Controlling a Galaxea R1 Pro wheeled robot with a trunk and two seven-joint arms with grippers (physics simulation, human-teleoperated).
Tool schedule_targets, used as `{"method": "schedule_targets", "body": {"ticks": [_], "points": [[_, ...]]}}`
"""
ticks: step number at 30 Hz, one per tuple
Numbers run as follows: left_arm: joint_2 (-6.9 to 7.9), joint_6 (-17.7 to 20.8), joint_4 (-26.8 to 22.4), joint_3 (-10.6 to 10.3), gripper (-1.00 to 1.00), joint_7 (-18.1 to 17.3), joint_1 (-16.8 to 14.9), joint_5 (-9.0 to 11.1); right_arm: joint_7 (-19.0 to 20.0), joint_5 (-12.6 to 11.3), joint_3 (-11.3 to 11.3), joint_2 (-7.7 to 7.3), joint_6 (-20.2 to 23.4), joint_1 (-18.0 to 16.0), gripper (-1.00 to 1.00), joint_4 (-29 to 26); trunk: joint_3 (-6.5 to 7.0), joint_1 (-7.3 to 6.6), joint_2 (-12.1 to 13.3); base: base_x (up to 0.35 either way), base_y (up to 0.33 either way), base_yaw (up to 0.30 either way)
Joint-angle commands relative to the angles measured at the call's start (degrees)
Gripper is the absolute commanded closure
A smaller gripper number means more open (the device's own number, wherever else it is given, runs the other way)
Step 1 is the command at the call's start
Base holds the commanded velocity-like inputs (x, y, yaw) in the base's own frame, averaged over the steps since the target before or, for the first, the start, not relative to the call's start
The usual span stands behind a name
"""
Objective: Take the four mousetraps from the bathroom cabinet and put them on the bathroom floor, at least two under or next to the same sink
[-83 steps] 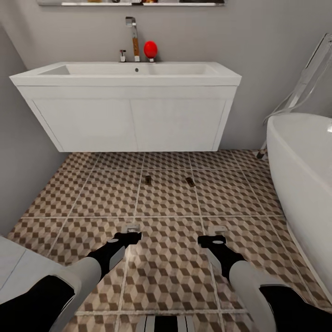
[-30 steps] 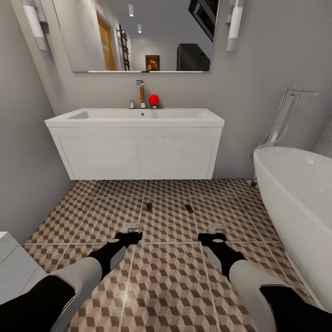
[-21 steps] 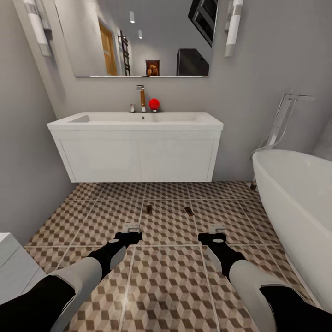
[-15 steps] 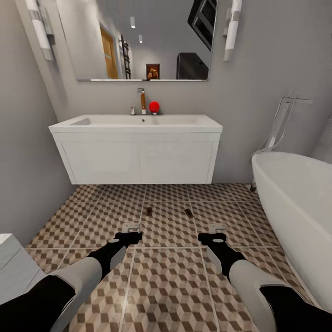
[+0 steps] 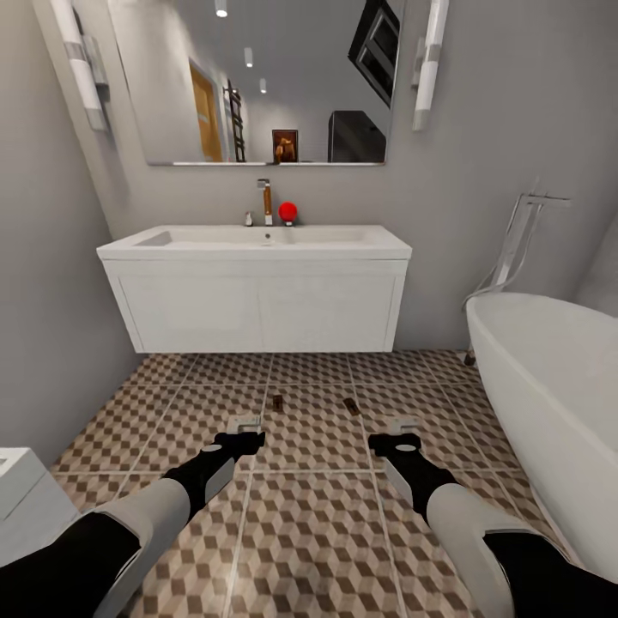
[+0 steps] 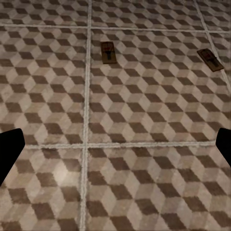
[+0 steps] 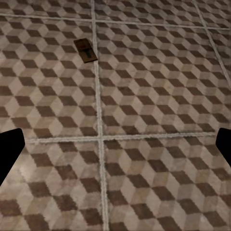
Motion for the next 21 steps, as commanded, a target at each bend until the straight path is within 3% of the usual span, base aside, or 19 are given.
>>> {"method": "schedule_targets", "body": {"ticks": [1, 21], "points": [[0.0, -0.1, 0.0, -0.5, -1.0, 0.3, 0.0, 0.5, -0.1, 0.5, -0.1, 0.02, 0.3, 0.0, -1.0, -0.1, 0.13, -0.24, 0.4, 0.0, 0.0, 0.0], [0.01, -0.1, 0.0, -0.5, -1.0, 0.2, 0.0, 0.5, 0.1, 0.4, -0.4, -0.13, 0.2, 0.0, -1.0, -0.1, 3.72, -4.63, 8.4, 0.0, 0.0, 0.0]]}}
